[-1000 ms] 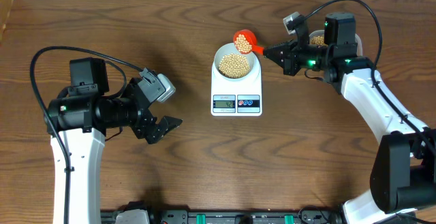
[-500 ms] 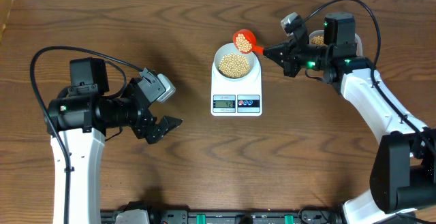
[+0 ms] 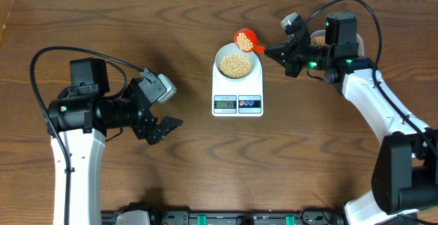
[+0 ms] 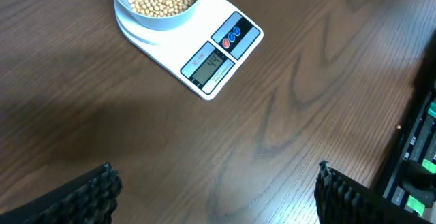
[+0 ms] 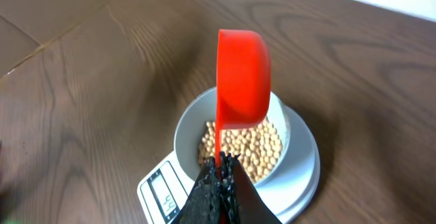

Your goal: Scoop item into bowl and weigh 50g on scale

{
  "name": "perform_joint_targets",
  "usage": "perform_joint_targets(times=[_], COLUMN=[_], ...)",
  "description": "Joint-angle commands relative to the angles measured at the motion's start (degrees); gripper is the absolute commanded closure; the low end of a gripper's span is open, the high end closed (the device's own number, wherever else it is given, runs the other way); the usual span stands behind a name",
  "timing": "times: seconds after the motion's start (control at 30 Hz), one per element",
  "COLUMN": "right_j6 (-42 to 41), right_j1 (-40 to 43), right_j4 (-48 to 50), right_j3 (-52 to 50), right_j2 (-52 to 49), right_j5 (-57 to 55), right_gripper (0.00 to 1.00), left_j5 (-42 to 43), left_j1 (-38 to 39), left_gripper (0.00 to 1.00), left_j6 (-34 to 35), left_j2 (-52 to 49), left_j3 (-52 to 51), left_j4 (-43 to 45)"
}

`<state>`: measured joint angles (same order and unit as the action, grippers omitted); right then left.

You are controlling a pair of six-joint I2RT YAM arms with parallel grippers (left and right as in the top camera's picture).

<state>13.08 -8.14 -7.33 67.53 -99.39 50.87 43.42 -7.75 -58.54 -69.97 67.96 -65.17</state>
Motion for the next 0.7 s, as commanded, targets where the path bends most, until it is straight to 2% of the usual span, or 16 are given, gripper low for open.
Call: perform_joint_targets(times=[0.0, 0.53, 0.67], right_j6=[1.14, 0.26, -0.57], right_j1=[-0.70, -1.38, -1.38], right_j4=[0.28, 0.72, 1.95], right_j3=[-0.04, -0.04, -0.04], right_j2=[-0.70, -1.01, -0.79], right_j5=[0.37, -0.87, 2.34], right_gripper=[0.99, 0.99, 0.99], left_j5=[0.92, 0.92, 0.92], left_j1=[0.11, 0.11, 0.11], left_gripper=[0.07, 0.07, 0.07], left_j6=[-0.76, -0.76, -0.76], left_j2=[0.37, 0.37, 0.37], left_j3=[1.53, 1.55, 1.53], left_j4=[-0.17, -0.17, -0.17])
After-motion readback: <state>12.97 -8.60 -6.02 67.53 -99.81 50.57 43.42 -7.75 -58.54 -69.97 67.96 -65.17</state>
